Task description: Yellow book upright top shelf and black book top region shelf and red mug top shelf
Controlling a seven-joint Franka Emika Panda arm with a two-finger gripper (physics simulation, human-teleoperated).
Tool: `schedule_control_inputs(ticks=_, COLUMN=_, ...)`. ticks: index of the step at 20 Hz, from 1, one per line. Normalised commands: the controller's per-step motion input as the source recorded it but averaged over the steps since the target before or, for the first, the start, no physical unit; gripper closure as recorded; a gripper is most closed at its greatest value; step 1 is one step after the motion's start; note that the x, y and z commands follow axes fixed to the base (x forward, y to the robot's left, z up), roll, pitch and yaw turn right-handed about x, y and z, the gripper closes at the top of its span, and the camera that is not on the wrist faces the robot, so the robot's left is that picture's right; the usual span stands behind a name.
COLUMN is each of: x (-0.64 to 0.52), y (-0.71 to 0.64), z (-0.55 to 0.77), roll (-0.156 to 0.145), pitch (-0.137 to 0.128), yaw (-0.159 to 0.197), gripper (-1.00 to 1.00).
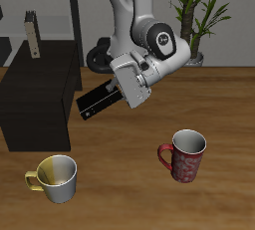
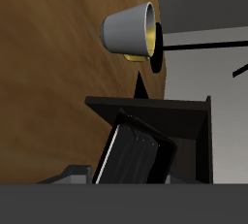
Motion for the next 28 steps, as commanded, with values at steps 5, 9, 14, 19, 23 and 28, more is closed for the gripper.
schedule_control_inputs(ticks=5, x=-0.07, y=0.29, z=-0.05, roll=-0.002, pitch=0.022, yaw=-0.020, gripper=1.00)
schedule_control_inputs(ticks=9, x=-0.02, y=0.21, z=0.08, roll=0.006, pitch=-0.046, yaw=0.015, gripper=1.00)
schedule_control_inputs(ticks=14, x=0.13, y=0.09, z=-0.04, roll=-0.031, pitch=0.004, yaw=0.022, gripper=1.00)
schedule_control_inputs(ticks=19, x=0.12, y=0.10, z=-0.23, roll=-0.101, pitch=0.001, yaw=0.062, gripper=1.00)
schedule_control_inputs(ticks=23, x=0.06, y=0.14, z=-0.11, roll=-0.054, pitch=0.008, yaw=0.048, gripper=1.00)
schedule_control_inputs(ticks=28, x=0.08, y=-0.14, z=-0.10, roll=-0.074, pitch=0.008, yaw=0.022, gripper=1.00)
